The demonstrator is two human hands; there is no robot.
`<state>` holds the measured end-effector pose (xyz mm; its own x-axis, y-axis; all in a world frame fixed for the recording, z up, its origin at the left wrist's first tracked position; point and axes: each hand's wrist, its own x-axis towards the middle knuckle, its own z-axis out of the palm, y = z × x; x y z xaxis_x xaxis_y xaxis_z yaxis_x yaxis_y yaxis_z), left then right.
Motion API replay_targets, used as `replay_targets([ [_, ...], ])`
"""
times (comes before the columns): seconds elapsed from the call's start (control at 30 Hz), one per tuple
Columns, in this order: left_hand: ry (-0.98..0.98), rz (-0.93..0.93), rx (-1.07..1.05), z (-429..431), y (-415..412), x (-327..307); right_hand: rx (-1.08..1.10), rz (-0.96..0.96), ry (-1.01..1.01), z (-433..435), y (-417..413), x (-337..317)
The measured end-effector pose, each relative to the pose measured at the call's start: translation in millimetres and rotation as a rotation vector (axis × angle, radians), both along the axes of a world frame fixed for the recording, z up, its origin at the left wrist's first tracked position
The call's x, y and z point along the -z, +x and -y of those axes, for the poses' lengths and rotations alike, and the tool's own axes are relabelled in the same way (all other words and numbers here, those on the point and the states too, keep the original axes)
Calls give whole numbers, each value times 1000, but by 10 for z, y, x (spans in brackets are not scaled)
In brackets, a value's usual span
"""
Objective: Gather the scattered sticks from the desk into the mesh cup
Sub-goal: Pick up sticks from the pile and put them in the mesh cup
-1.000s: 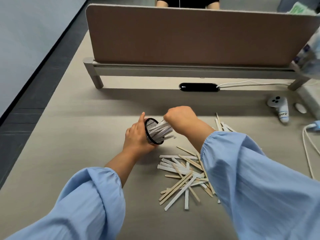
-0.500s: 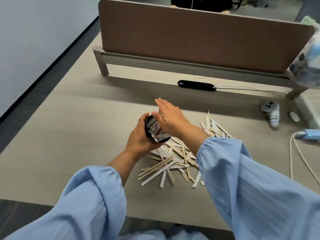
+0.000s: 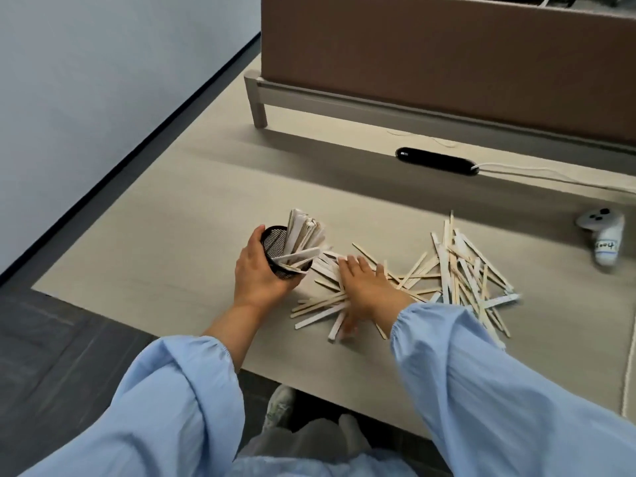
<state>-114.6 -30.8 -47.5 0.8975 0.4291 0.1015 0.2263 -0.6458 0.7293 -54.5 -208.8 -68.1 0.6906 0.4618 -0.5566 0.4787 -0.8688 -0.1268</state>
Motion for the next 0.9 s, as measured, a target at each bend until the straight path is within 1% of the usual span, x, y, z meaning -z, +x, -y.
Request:
replay_targets([
  [0.1, 3, -8, -14, -20, -100, 21, -24, 42, 8, -2, 39, 80],
  [0.23, -19, -25, -28, -24, -163, 23, -43, 129, 139, -39, 130, 58],
  [0.33, -18, -32, -31, -49, -173, 32, -27, 124, 131, -84, 187, 99],
  [0.47, 3, -42, -40, -95, -153, 42, -28, 142, 183, -173, 278, 132],
  [0.67, 19, -60, -44, -162, -80, 55, -20, 70, 137, -293, 379, 114],
  [0.9, 33, -61, -35, -199, 9, 46, -37, 139, 22, -293, 420, 63],
])
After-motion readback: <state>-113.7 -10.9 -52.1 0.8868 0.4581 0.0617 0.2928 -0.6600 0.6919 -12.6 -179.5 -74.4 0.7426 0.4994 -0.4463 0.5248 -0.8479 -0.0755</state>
